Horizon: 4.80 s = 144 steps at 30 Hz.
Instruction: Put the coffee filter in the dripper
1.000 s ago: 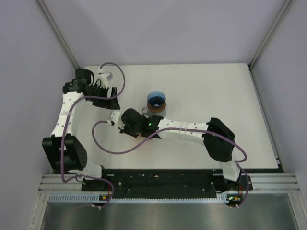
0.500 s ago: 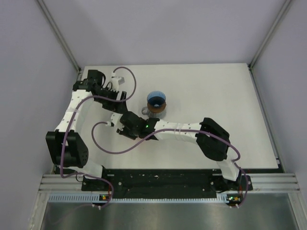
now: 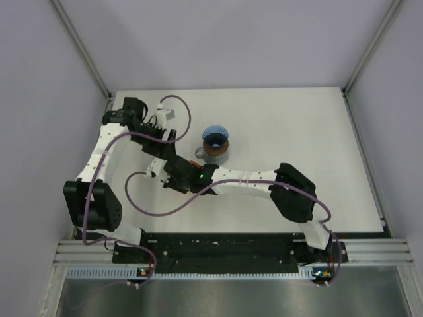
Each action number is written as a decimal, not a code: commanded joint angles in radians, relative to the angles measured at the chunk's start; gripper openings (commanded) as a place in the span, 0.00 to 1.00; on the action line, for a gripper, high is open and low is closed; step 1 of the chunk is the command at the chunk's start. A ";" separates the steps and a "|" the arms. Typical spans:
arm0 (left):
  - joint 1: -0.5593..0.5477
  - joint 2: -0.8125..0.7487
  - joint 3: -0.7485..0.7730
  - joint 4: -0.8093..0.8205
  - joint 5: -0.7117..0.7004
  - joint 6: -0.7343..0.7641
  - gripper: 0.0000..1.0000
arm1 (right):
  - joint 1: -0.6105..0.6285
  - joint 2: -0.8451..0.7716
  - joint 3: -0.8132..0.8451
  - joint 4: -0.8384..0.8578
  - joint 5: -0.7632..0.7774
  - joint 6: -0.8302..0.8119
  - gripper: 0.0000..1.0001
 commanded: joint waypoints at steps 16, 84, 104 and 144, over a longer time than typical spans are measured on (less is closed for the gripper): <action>0.100 -0.061 -0.034 -0.088 0.035 0.038 0.89 | -0.098 -0.160 -0.129 0.254 -0.211 0.153 0.00; -0.100 -0.086 -0.080 0.118 -0.149 -0.085 0.00 | -0.098 -0.418 -0.455 0.274 -0.141 0.254 0.27; -0.101 -0.081 -0.080 0.113 -0.151 -0.077 0.00 | -0.098 -0.321 -0.385 0.229 -0.110 0.236 0.23; -0.108 -0.063 -0.074 0.109 -0.175 -0.073 0.00 | -0.103 -0.374 -0.393 0.211 -0.247 0.162 0.25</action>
